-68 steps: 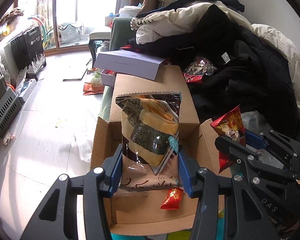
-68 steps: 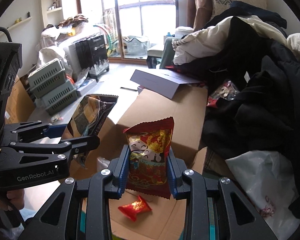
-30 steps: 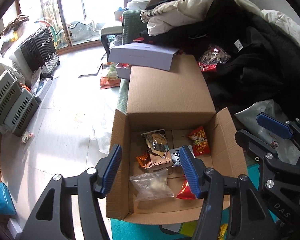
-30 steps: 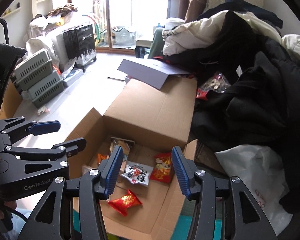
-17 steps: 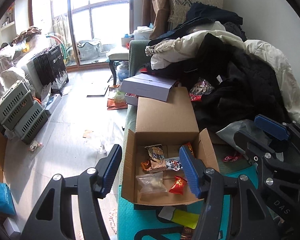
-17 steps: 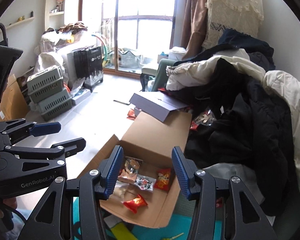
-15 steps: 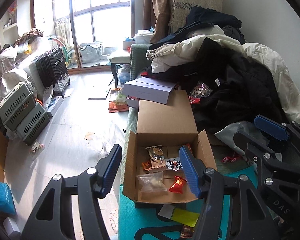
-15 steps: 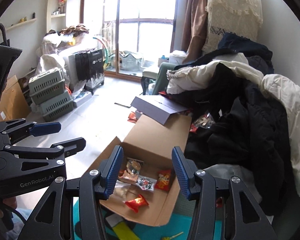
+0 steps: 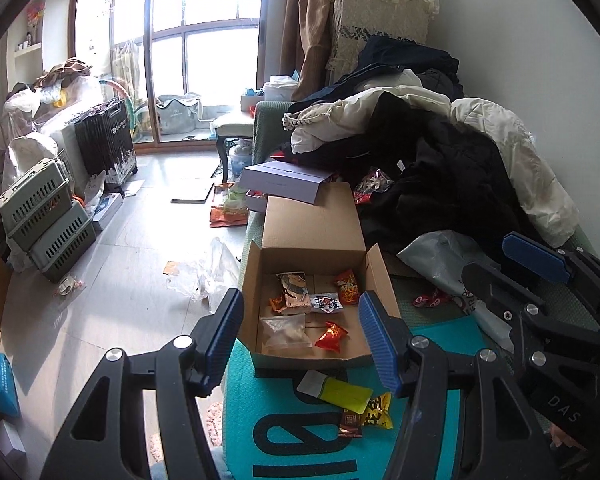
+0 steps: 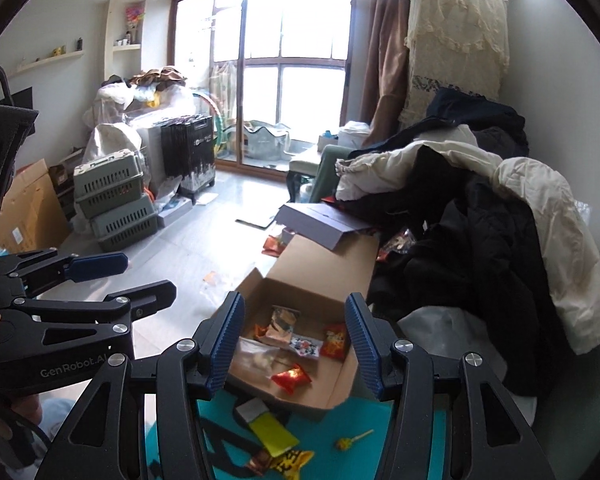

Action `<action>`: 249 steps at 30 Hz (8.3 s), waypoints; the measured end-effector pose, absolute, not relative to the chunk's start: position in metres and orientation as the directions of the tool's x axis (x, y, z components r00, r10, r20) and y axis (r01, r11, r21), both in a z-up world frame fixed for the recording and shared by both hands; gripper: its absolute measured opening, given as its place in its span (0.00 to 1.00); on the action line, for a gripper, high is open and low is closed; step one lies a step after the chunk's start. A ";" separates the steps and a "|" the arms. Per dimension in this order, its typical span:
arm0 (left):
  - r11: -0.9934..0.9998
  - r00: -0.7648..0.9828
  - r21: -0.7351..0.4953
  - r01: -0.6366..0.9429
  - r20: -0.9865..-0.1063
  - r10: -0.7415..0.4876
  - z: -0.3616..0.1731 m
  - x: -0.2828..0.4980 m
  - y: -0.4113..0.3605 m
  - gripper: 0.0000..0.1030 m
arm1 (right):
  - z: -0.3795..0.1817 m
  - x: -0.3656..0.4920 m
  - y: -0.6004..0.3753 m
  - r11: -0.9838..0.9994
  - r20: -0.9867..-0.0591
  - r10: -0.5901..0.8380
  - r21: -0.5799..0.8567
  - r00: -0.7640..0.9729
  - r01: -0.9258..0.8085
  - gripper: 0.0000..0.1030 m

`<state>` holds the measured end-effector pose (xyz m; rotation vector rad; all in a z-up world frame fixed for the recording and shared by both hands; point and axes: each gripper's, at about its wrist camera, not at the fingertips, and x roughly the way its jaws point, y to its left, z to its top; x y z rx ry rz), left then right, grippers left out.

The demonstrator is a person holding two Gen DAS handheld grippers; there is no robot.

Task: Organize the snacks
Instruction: 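Withdraw both tools from the box back toward the snacks on the mat, then grasp the yellow SHENG chip bag with the right tool while the left tool reaches the chocolate bar, then close the left tool on the red-brown chocolate bar and lift it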

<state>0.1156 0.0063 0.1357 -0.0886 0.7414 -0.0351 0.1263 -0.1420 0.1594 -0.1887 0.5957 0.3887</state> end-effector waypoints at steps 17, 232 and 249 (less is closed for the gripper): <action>0.989 0.645 -0.147 0.027 -0.753 -0.130 0.068 0.030 -0.025 0.57 | 0.102 0.045 -0.182 0.946 -0.644 0.253 0.009 0.722 -0.324 0.51; 0.951 0.275 -0.155 0.268 -0.934 -0.229 -0.169 0.096 -0.142 0.25 | -0.158 0.070 -0.300 0.975 -0.928 0.222 0.220 0.299 -0.040 0.25; 0.979 0.395 -0.120 0.166 -0.901 -0.178 -0.115 0.061 -0.073 0.25 | -0.125 0.051 -0.225 0.936 -0.896 0.336 0.281 0.290 -0.213 0.25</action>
